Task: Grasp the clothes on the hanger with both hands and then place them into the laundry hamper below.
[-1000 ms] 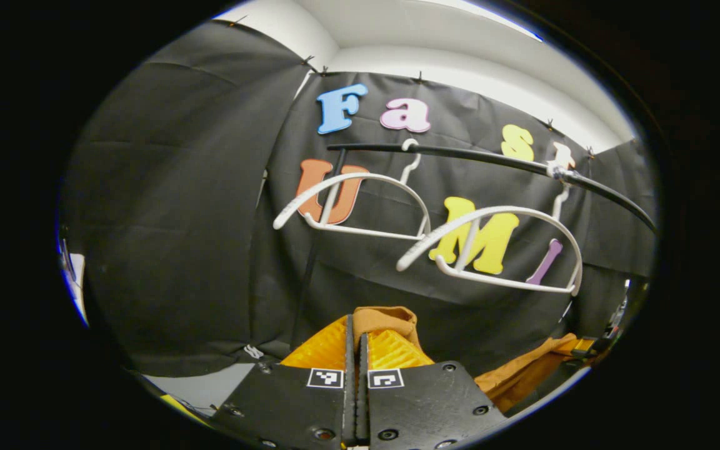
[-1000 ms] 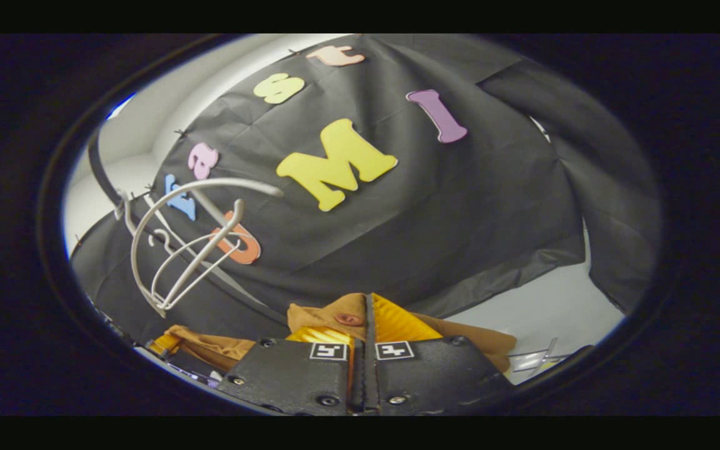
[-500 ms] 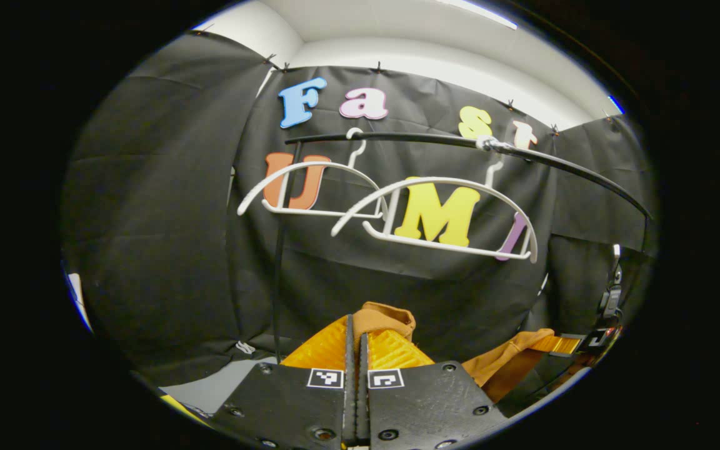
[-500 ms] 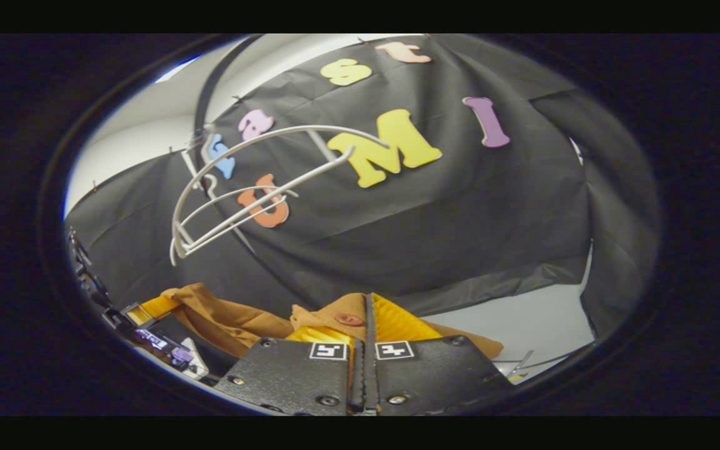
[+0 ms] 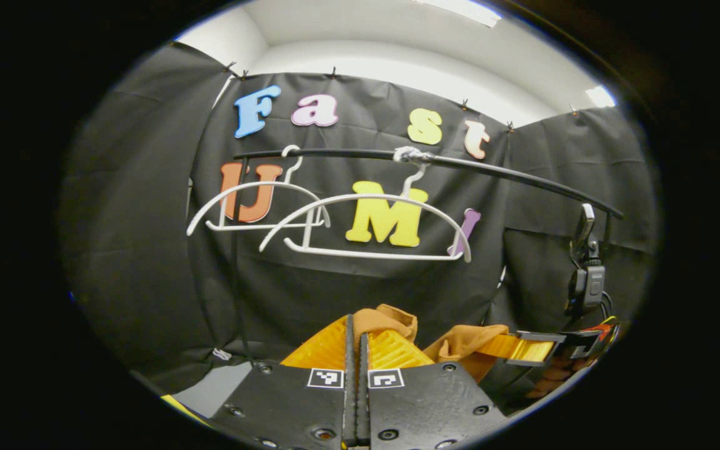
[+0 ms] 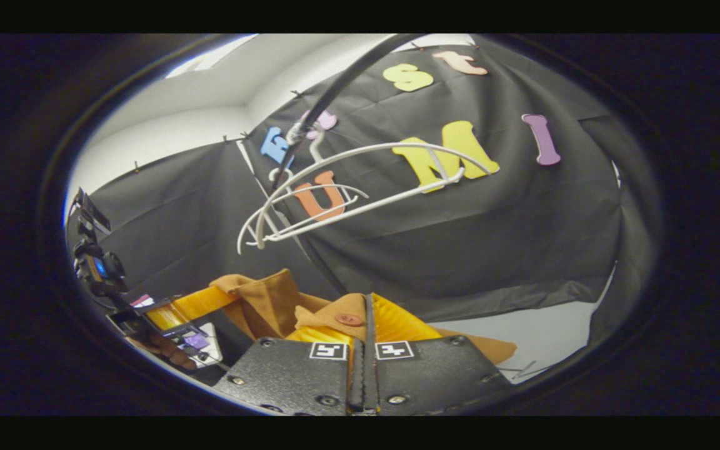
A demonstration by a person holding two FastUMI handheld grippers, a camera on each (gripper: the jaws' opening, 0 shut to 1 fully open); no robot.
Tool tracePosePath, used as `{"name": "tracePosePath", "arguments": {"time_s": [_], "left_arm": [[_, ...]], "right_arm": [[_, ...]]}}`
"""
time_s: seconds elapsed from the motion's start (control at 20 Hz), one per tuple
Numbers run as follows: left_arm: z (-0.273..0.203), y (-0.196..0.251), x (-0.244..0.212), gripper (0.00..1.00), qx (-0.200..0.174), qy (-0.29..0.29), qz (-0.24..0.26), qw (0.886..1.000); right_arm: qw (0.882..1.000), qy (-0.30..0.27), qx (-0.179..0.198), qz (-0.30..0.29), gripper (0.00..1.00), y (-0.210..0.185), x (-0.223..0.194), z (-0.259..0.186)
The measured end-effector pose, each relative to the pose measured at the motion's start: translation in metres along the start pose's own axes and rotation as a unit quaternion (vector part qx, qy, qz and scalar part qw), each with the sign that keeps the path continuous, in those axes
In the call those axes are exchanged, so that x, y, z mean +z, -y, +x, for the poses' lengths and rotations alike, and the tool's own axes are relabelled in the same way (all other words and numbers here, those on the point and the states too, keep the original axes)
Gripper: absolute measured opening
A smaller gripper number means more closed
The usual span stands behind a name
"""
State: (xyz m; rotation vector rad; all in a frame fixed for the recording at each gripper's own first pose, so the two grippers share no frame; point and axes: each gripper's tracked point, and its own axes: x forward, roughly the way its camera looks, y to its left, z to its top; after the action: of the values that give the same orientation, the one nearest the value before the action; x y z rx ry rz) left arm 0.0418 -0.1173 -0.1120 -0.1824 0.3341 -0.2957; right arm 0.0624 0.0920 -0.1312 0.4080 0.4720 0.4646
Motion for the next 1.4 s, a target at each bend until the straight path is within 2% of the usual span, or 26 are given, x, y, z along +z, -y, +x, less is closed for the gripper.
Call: {"name": "tracePosePath", "arguments": {"time_s": [0.2, 0.25, 0.3, 0.45, 0.65, 0.85, 1.0, 1.4], "left_arm": [[-0.008, 0.022, 0.014, 0.06, -0.034, 0.004, 0.012, 0.999], [-0.009, 0.022, 0.013, 0.01, -0.033, 0.004, 0.02, 0.999], [-0.01, 0.022, 0.008, 0.0, -0.034, 0.0, 0.024, 0.999], [-0.005, 0.021, -0.015, 0.01, -0.036, -0.021, 0.018, 0.999], [0.01, 0.008, -0.067, 0.0, -0.029, -0.086, -0.009, 0.996], [0.02, 0.008, -0.104, 0.0, -0.037, -0.117, -0.017, 0.992], [0.033, 0.008, -0.139, 0.0, -0.042, -0.16, -0.063, 0.984], [0.062, -0.005, -0.209, 0.01, -0.027, -0.222, -0.046, 0.974]], "right_arm": [[0.999, 0.016, 0.025, -0.013, 0.04, -0.026, 0.016, -0.01], [1.0, 0.017, 0.021, -0.016, 0.04, -0.025, 0.017, -0.009], [1.0, 0.013, 0.02, -0.019, 0.04, -0.024, 0.012, -0.008], [1.0, -0.007, -0.005, -0.02, 0.02, -0.004, -0.011, 0.0], [0.997, -0.061, -0.04, -0.002, 0.04, 0.032, -0.061, 0.018], [0.993, -0.097, -0.06, -0.006, 0.04, 0.055, -0.096, 0.035], [0.988, -0.127, -0.093, 0.001, 0.03, 0.08, -0.124, 0.045], [0.972, -0.182, -0.147, 0.011, 0.03, 0.131, -0.172, 0.074]]}}
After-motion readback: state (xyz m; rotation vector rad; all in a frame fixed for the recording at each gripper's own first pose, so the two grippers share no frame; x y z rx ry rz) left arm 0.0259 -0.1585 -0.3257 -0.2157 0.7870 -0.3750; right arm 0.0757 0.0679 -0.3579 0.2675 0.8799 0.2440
